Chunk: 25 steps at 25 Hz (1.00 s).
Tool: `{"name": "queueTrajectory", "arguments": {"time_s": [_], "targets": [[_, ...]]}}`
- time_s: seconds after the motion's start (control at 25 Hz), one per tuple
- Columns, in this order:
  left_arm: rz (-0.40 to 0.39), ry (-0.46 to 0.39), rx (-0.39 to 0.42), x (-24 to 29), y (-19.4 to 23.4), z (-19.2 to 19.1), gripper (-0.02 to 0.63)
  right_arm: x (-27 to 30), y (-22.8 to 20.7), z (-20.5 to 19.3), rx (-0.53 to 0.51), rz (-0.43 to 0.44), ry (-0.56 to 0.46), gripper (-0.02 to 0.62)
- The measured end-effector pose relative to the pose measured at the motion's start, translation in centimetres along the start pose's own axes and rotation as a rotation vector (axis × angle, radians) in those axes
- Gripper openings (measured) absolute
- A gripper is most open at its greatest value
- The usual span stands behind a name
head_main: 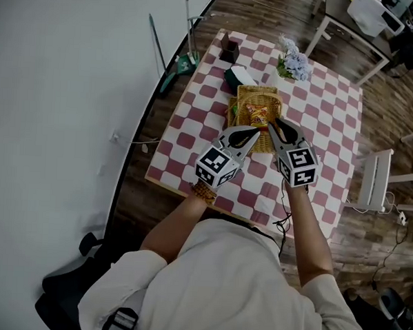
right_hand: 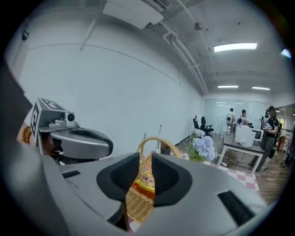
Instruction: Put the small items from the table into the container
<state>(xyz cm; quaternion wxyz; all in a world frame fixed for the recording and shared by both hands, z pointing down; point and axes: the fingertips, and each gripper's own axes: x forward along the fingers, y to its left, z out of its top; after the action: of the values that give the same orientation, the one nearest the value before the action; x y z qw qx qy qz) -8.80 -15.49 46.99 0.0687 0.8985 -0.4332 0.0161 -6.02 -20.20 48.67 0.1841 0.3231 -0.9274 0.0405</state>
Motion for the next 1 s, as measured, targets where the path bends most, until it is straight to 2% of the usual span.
{"name": "queueTrajectory", "arguments": {"time_s": [0.24,0.44,0.72,1.0], "targets": [[-0.079,-0.11,0.02,-1.2,-5.1,6.7,0.029,-8.8,1.6,4.7,0.042,-0.023,-0.195,0.1],[-0.146,-0.162,0.038,-2.5,-9.2,10.5,0.029,-14.8,2.5,6.9,0.051,-0.055,-0.277,0.089],[-0.205,-0.131,0.034,-4.4,-14.4,11.8,0.029,-21.2,3.9,7.5,0.044,-0.098,-0.315,0.08],[-0.255,-0.126,0.023,-4.3,-16.6,12.1,0.031,-23.1,4.6,6.9,0.072,-0.12,-0.323,0.081]]}}
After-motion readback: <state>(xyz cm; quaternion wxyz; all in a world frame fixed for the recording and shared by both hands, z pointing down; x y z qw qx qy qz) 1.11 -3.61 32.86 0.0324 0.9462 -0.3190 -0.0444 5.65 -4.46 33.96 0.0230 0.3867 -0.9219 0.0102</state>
